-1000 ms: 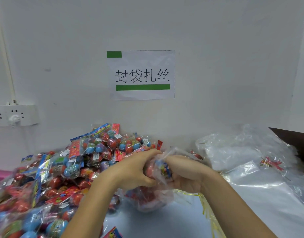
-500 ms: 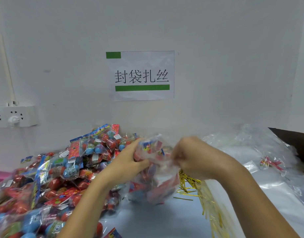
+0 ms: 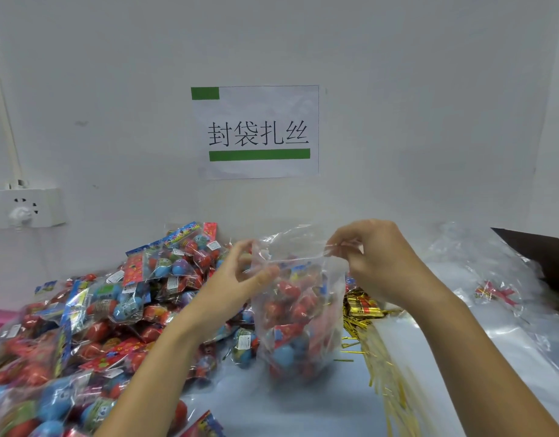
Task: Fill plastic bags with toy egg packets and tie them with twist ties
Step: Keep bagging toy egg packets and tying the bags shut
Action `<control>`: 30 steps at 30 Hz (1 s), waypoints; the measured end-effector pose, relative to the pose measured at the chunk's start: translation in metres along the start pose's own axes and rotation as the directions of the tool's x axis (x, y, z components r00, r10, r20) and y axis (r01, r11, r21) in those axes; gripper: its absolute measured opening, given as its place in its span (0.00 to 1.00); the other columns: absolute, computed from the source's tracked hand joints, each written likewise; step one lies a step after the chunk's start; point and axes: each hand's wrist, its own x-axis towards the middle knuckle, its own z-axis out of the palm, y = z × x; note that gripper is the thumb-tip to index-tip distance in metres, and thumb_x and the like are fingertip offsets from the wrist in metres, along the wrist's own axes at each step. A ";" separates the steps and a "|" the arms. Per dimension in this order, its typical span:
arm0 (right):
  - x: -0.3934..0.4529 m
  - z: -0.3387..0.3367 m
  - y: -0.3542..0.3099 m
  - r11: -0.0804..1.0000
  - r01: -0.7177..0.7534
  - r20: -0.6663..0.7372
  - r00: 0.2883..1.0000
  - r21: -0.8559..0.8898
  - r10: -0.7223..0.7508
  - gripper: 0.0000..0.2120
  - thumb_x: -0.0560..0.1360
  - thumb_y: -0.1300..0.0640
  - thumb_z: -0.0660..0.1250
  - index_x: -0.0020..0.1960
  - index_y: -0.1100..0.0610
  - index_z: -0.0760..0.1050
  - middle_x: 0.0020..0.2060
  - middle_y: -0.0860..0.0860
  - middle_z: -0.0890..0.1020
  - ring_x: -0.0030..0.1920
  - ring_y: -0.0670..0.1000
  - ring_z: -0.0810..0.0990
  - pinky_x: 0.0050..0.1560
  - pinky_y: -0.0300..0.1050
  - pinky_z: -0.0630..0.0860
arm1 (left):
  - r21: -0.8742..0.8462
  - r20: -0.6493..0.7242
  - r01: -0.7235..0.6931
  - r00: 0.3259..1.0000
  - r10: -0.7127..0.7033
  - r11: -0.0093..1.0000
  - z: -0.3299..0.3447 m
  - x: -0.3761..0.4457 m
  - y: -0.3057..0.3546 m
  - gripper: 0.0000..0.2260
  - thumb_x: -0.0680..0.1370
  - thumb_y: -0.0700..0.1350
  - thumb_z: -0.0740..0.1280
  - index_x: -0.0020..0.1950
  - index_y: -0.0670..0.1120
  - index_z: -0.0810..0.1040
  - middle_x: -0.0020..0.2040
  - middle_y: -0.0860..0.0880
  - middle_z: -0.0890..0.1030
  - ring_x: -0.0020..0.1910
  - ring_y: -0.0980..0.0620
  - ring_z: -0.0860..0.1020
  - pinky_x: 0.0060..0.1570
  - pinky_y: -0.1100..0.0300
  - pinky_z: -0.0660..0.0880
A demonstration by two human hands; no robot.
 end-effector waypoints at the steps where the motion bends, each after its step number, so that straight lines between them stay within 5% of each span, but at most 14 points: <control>1: 0.000 0.000 -0.001 1.000 0.011 0.004 1.000 0.026 -0.011 0.11 0.77 0.69 0.68 0.45 0.57 0.86 0.38 0.42 0.83 0.40 0.27 0.77 0.39 0.21 0.69 | 0.015 -0.075 -0.049 0.996 0.050 0.999 0.001 0.001 0.009 0.30 0.73 0.68 0.68 0.72 0.62 0.66 0.67 0.59 0.76 0.66 0.59 0.75 0.65 0.55 0.72; 5: -0.001 0.001 -0.006 0.995 0.054 0.048 0.997 0.087 -0.058 0.11 0.77 0.68 0.68 0.44 0.56 0.86 0.39 0.41 0.84 0.41 0.30 0.79 0.40 0.22 0.70 | 0.185 -0.355 -0.342 0.851 0.387 0.921 0.007 0.004 0.048 0.11 0.80 0.55 0.66 0.60 0.55 0.79 0.56 0.59 0.81 0.56 0.62 0.77 0.53 0.67 0.73; 7: -0.001 0.000 -0.008 0.992 0.071 0.075 0.994 0.103 -0.079 0.12 0.77 0.66 0.69 0.43 0.52 0.86 0.38 0.39 0.84 0.43 0.33 0.80 0.42 0.23 0.71 | 0.263 -0.311 -0.435 0.807 0.502 0.861 0.013 0.002 0.059 0.06 0.81 0.46 0.66 0.53 0.53 0.82 0.48 0.58 0.84 0.50 0.62 0.81 0.49 0.68 0.76; 10: -0.002 -0.002 -0.011 0.992 0.083 0.139 0.986 0.095 -0.096 0.11 0.77 0.62 0.71 0.43 0.48 0.86 0.38 0.36 0.84 0.47 0.35 0.81 0.44 0.24 0.73 | 0.333 -0.192 -0.427 0.842 0.504 0.841 0.020 0.004 0.069 0.10 0.80 0.36 0.64 0.47 0.48 0.84 0.41 0.55 0.84 0.43 0.61 0.82 0.43 0.67 0.78; 14: -0.002 -0.007 -0.012 0.990 0.089 0.199 0.974 0.110 -0.109 0.07 0.76 0.59 0.73 0.45 0.48 0.87 0.40 0.38 0.86 0.46 0.36 0.82 0.45 0.26 0.75 | 0.609 0.126 -0.267 0.962 0.241 0.747 0.018 0.032 0.093 0.14 0.79 0.34 0.62 0.48 0.49 0.85 0.38 0.58 0.82 0.38 0.62 0.80 0.38 0.70 0.73; 18: -0.004 -0.016 -0.013 0.983 0.061 0.258 0.961 0.171 -0.105 0.09 0.74 0.59 0.75 0.40 0.46 0.86 0.37 0.39 0.86 0.42 0.36 0.83 0.40 0.25 0.73 | 0.829 0.449 -0.341 0.878 -0.166 0.443 0.024 0.063 0.108 0.13 0.77 0.36 0.63 0.37 0.49 0.79 0.30 0.56 0.76 0.31 0.55 0.71 0.37 0.60 0.70; 21: -0.006 -0.021 -0.014 0.986 0.044 0.310 0.946 0.162 -0.093 0.11 0.75 0.61 0.73 0.42 0.46 0.87 0.39 0.38 0.86 0.42 0.37 0.84 0.44 0.30 0.77 | 0.886 0.440 -0.338 0.828 -0.346 0.318 0.043 0.077 0.096 0.07 0.80 0.36 0.62 0.49 0.40 0.80 0.43 0.44 0.80 0.42 0.47 0.77 0.45 0.52 0.75; 24: -0.007 -0.026 -0.014 0.993 0.025 0.358 0.931 0.116 -0.065 0.12 0.75 0.62 0.72 0.42 0.46 0.87 0.40 0.39 0.87 0.44 0.37 0.84 0.49 0.37 0.81 | 0.914 0.355 -0.223 0.846 -0.399 0.340 0.055 0.080 0.087 0.11 0.80 0.42 0.67 0.63 0.44 0.78 0.42 0.52 0.77 0.47 0.49 0.77 0.43 0.60 0.78; 26: -0.008 -0.028 -0.012 0.996 0.009 0.393 0.919 0.092 -0.044 0.09 0.74 0.60 0.73 0.42 0.47 0.87 0.39 0.38 0.86 0.42 0.37 0.83 0.49 0.38 0.81 | 0.930 0.332 -0.207 0.826 -0.456 0.303 0.061 0.079 0.086 0.11 0.79 0.44 0.68 0.62 0.45 0.79 0.42 0.52 0.77 0.43 0.51 0.78 0.44 0.60 0.78; 30: -0.009 -0.029 -0.007 0.998 -0.023 0.433 0.901 0.051 -0.001 0.07 0.74 0.57 0.74 0.41 0.46 0.86 0.32 0.37 0.84 0.36 0.38 0.81 0.40 0.35 0.77 | 0.912 0.398 -0.390 0.767 -0.504 0.126 0.080 0.076 0.084 0.06 0.79 0.38 0.62 0.53 0.39 0.77 0.47 0.44 0.75 0.47 0.42 0.75 0.50 0.54 0.75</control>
